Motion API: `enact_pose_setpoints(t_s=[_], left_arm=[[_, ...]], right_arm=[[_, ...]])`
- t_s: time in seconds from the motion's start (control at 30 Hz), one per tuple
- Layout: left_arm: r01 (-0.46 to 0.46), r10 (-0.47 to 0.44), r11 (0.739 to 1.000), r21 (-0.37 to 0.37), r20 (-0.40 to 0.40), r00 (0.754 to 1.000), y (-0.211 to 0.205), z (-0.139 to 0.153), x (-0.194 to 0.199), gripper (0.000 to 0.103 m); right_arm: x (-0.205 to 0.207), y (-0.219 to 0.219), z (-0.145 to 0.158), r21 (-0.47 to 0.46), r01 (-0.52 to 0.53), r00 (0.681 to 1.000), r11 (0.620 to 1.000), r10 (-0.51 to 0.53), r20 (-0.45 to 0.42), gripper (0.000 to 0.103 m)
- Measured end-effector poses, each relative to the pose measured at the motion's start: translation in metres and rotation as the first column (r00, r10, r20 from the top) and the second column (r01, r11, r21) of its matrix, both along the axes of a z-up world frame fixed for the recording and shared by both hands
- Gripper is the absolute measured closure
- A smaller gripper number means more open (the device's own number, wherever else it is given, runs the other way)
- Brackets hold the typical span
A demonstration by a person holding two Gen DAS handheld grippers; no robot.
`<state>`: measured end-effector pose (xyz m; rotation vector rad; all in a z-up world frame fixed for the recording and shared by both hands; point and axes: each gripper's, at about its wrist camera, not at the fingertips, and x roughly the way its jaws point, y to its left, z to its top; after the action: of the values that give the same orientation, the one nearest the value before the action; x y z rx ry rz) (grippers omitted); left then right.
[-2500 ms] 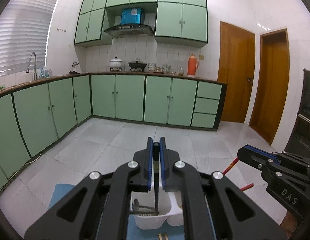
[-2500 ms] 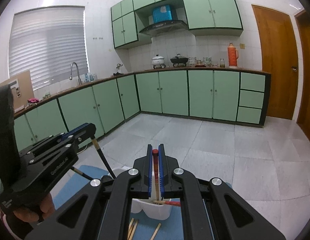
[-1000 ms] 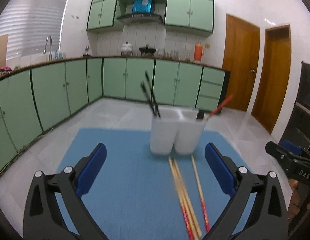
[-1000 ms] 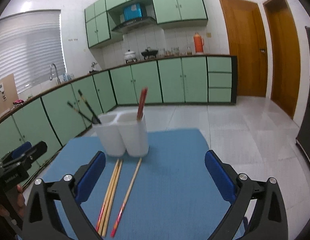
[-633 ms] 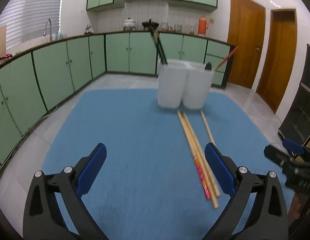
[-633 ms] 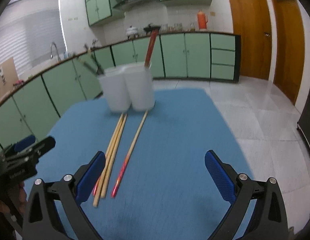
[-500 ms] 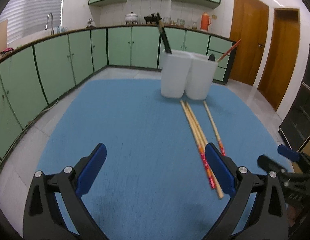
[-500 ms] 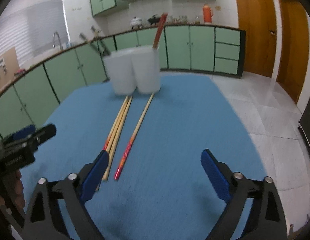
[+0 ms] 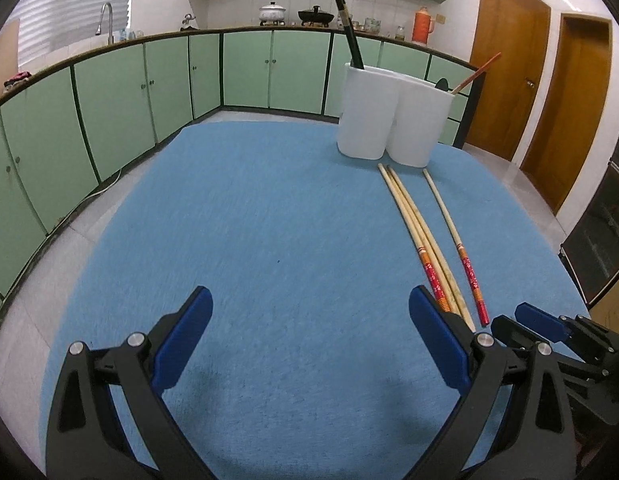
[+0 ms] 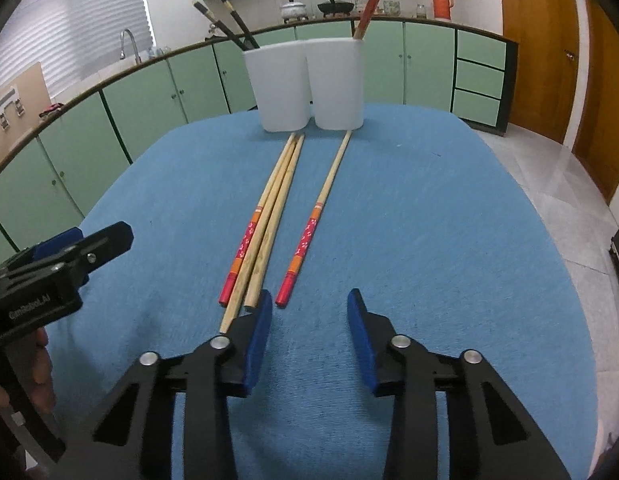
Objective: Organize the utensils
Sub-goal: 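Move both tools back toward the remaining chopsticks on the mat, then close the right tool on a red-patterned chopstick while the left tool closes on a wooden chopstick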
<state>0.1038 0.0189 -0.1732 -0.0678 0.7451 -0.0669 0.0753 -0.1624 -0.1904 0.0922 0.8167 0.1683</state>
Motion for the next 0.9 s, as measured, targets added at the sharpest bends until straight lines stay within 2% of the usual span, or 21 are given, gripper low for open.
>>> enact_pose_setpoints(t_s=[0.07,0.17,0.47,0.53,0.6,0.67,0.9], left_arm=[[0.001,-0.001,1.0,-0.002,-0.004,1.0,-0.001,-0.001,0.001,0.007],[0.003,-0.003,1.0,-0.007,-0.007,1.0,-0.002,0.0,0.002,0.007],[0.028,-0.029,0.999,-0.017,-0.017,0.999,-0.011,-0.002,0.002,0.007],[0.038,-0.039,0.999,-0.016,-0.019,0.999,-0.014,-0.003,0.001,0.007],[0.049,-0.05,0.999,-0.017,-0.026,0.998,-0.018,-0.003,0.001,0.007],[0.059,-0.06,0.998,-0.018,-0.033,0.998,-0.02,-0.004,0.0,0.007],[0.124,-0.126,0.992,-0.022,-0.076,0.989,-0.039,-0.011,0.0,0.007]], right_arm=[[0.002,0.005,-0.001,-0.011,-0.003,1.0,1.0,0.003,-0.005,0.067],[0.005,0.008,-0.003,-0.021,-0.004,1.0,1.0,0.004,-0.022,0.072],[0.011,0.013,-0.005,-0.06,0.01,0.999,0.998,-0.013,-0.039,0.073],[0.012,0.014,-0.005,-0.068,0.015,0.999,0.998,-0.018,-0.04,0.076],[0.013,0.012,-0.005,-0.062,0.023,0.999,0.998,-0.026,-0.042,0.092],[0.013,0.008,-0.005,-0.059,0.029,0.998,0.998,-0.032,-0.045,0.097],[0.008,-0.015,-0.004,-0.048,0.066,0.997,0.997,-0.068,-0.042,0.097]])
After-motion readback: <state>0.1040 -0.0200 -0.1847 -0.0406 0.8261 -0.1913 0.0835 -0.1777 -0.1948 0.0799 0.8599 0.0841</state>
